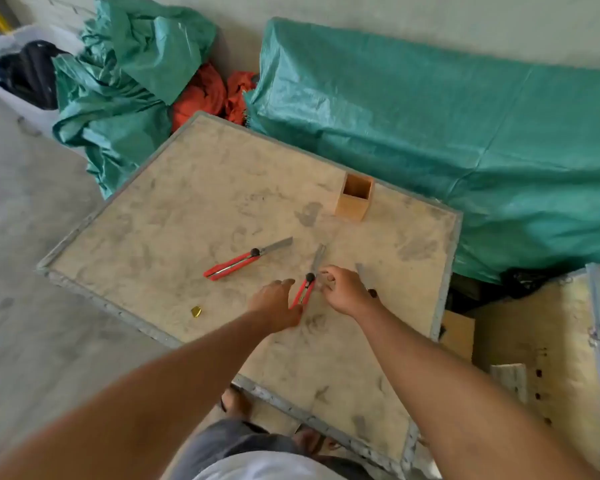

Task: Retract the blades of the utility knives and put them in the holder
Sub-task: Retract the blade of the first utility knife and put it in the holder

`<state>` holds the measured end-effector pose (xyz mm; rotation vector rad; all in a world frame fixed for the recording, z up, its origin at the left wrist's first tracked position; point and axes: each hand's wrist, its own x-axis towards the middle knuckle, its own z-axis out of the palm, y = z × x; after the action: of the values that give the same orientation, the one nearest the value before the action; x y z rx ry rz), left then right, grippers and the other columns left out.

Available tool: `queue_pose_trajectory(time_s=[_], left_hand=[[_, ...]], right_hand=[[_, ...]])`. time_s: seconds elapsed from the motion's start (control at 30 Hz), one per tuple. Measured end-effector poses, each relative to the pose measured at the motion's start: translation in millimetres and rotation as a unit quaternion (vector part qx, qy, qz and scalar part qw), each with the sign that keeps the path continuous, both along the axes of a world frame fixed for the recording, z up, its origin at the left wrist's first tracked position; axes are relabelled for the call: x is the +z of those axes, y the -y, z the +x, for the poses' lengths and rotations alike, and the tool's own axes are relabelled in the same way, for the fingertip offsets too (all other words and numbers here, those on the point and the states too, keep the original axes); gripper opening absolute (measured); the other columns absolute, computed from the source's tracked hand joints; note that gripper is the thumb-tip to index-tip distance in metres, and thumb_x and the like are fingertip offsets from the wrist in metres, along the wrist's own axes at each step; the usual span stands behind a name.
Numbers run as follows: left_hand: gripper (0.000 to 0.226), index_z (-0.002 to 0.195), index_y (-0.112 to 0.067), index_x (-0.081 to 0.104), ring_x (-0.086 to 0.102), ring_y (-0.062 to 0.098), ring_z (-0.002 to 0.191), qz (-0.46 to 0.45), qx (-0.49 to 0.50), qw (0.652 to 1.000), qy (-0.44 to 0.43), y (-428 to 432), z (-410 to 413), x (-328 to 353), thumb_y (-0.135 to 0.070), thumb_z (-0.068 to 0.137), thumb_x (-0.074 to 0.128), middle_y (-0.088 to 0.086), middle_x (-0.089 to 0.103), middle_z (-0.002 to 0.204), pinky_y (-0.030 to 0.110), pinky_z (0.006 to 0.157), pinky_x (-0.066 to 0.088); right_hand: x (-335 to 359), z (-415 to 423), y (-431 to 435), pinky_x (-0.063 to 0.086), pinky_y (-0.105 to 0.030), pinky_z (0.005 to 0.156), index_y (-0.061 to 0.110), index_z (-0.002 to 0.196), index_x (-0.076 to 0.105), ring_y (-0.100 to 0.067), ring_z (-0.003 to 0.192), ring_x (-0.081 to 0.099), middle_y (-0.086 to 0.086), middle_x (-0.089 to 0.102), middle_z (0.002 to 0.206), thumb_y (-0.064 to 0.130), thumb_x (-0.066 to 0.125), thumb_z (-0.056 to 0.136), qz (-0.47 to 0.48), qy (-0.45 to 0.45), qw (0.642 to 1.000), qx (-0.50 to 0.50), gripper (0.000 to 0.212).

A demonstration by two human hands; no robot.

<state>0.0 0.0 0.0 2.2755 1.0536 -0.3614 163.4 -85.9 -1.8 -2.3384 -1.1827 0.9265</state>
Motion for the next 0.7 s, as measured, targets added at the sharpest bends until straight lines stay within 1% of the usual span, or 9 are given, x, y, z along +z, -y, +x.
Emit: queue_pose_trajectory(time_s=[0.17,0.27,0.33,0.4,0.47,0.57,0.6,0.67,0.7], left_hand=[[0.067,0.136,-0.025,0.047,0.055,0.03,0.12,0.002,0.022,1.0,0.012,17.0,-3.3,-22.6,-0.05,0.077,0.068,0.006,0.056,0.13,0.043,0.09,0.054],[0.072,0.141,-0.027,0.044,0.052,0.028,0.12,0.029,-0.014,0.999,0.007,21.4,-6.4,-37.2,-0.05,0.078,0.07,0.004,0.053,0.132,0.043,0.092,0.052],[0.068,0.142,-0.025,0.044,0.051,0.028,0.12,0.048,-0.031,0.998,0.014,20.9,-8.1,-43.1,-0.043,0.081,0.07,0.005,0.051,0.134,0.041,0.093,0.05],[0.063,0.14,-0.023,0.047,0.053,0.028,0.118,0.05,-0.025,0.998,0.032,18.9,-9.8,-45.5,-0.036,0.083,0.07,0.005,0.053,0.133,0.039,0.09,0.051],[0.061,0.139,-0.023,0.05,0.056,0.028,0.115,0.037,-0.008,0.997,0.061,16.7,-9.7,-43.5,-0.032,0.082,0.07,0.006,0.055,0.13,0.037,0.087,0.052],[0.059,0.137,-0.018,0.054,0.06,0.028,0.109,0.004,0.006,0.993,0.117,18.2,-8.1,-42.1,-0.026,0.081,0.07,0.009,0.058,0.127,0.034,0.087,0.052],[0.059,0.137,-0.017,0.055,0.061,0.028,0.107,-0.008,0.015,0.991,0.135,20.9,-12.3,-41.7,-0.024,0.08,0.072,0.009,0.058,0.126,0.034,0.087,0.053],[0.062,0.137,-0.016,0.056,0.063,0.025,0.104,-0.027,0.04,0.984,0.171,25.6,-20.2,-40.1,-0.024,0.079,0.076,0.008,0.058,0.126,0.035,0.088,0.055],[0.063,0.138,-0.016,0.055,0.063,0.023,0.101,-0.035,0.054,0.981,0.184,26.9,-24.5,-38.6,-0.025,0.08,0.077,0.006,0.057,0.125,0.034,0.087,0.056]], right_hand=[[-20.4,-13.6,-10.1,0.049,-0.037,0.103,0.016,0.147,0.051,-0.032,0.123,0.062,-0.014,0.065,0.134,0.026,0.064,0.098,-0.014,-0.024,0.999,-0.031,0.051],[-33.9,-12.3,-15.8,0.054,-0.039,0.101,0.022,0.148,0.05,-0.029,0.115,0.066,-0.013,0.065,0.127,0.028,0.063,0.098,-0.018,-0.017,0.999,-0.039,0.052],[-41.8,-10.4,-19.3,0.054,-0.035,0.099,0.023,0.143,0.055,-0.027,0.112,0.067,-0.013,0.066,0.124,0.026,0.064,0.097,-0.014,-0.018,0.999,-0.045,0.047],[-42.3,-10.4,-22.5,0.05,-0.027,0.092,0.02,0.135,0.062,-0.025,0.11,0.067,-0.011,0.068,0.121,0.023,0.066,0.096,0.001,-0.021,0.998,-0.064,0.04],[-40.7,-9.2,-26.3,0.047,-0.024,0.086,0.015,0.125,0.067,-0.024,0.105,0.068,-0.01,0.072,0.116,0.022,0.068,0.095,0.024,-0.035,0.994,-0.096,0.031],[-35.9,-5.4,-27.5,0.058,-0.03,0.083,0.014,0.112,0.068,-0.02,0.098,0.07,-0.007,0.073,0.11,0.021,0.068,0.095,0.044,-0.088,0.98,-0.176,0.018],[-34.9,-8.2,-25.8,0.063,-0.032,0.078,0.014,0.109,0.068,-0.02,0.094,0.072,-0.007,0.073,0.108,0.02,0.068,0.095,0.052,-0.117,0.971,-0.203,0.015],[-30.2,-13.5,-21.3,0.066,-0.029,0.063,0.013,0.107,0.066,-0.02,0.087,0.074,-0.008,0.072,0.108,0.015,0.069,0.096,0.067,-0.17,0.954,-0.237,0.012],[-28.0,-15.8,-19.4,0.066,-0.029,0.062,0.013,0.107,0.066,-0.021,0.087,0.075,-0.009,0.072,0.108,0.014,0.069,0.095,0.076,-0.185,0.949,-0.242,0.012]])
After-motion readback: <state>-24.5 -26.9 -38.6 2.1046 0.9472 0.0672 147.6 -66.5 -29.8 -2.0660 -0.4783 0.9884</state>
